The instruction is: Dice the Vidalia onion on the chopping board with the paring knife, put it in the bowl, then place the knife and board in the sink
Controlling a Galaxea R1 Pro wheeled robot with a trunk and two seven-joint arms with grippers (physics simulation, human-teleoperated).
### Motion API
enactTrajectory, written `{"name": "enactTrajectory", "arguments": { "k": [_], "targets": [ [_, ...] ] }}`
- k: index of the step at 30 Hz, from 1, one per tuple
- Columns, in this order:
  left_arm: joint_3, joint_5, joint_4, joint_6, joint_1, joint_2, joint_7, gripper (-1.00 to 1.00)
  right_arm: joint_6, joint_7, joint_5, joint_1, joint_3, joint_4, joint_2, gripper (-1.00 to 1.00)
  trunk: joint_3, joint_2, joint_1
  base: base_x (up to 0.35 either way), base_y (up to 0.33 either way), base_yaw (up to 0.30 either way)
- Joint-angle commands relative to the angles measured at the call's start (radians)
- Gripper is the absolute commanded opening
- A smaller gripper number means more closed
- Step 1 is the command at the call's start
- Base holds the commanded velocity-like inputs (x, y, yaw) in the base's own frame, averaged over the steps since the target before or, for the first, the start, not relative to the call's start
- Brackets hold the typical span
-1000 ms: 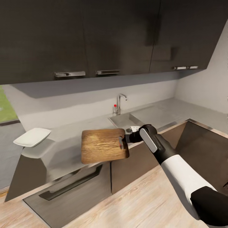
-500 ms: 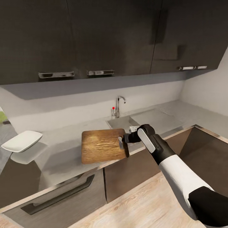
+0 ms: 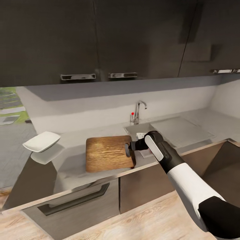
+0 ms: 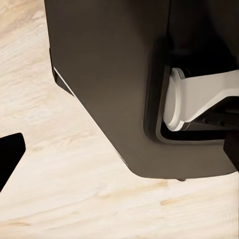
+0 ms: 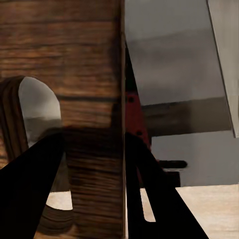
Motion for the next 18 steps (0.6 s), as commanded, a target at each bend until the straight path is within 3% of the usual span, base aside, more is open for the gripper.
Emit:
{"name": "enactTrajectory", "arguments": {
  "k": [1,18],
  "targets": [
    [0.000,0.000,-0.002,-0.001,0.000,0.000,0.000,1.00,0.002,-0.010,-0.020,-0.001,0.001,-0.001,0.000,-1.00,-0.003,-0.002,0.001,0.000,0.000,0.271],
    [0.000,0.000,-0.002,-0.001,0.000,0.000,0.000,1.00,0.002,-0.009,-0.021,-0.002,0.000,-0.001,0.000,-1.00,-0.014,-0.002,0.001,0.000,0.000,0.271]
  ]
}}
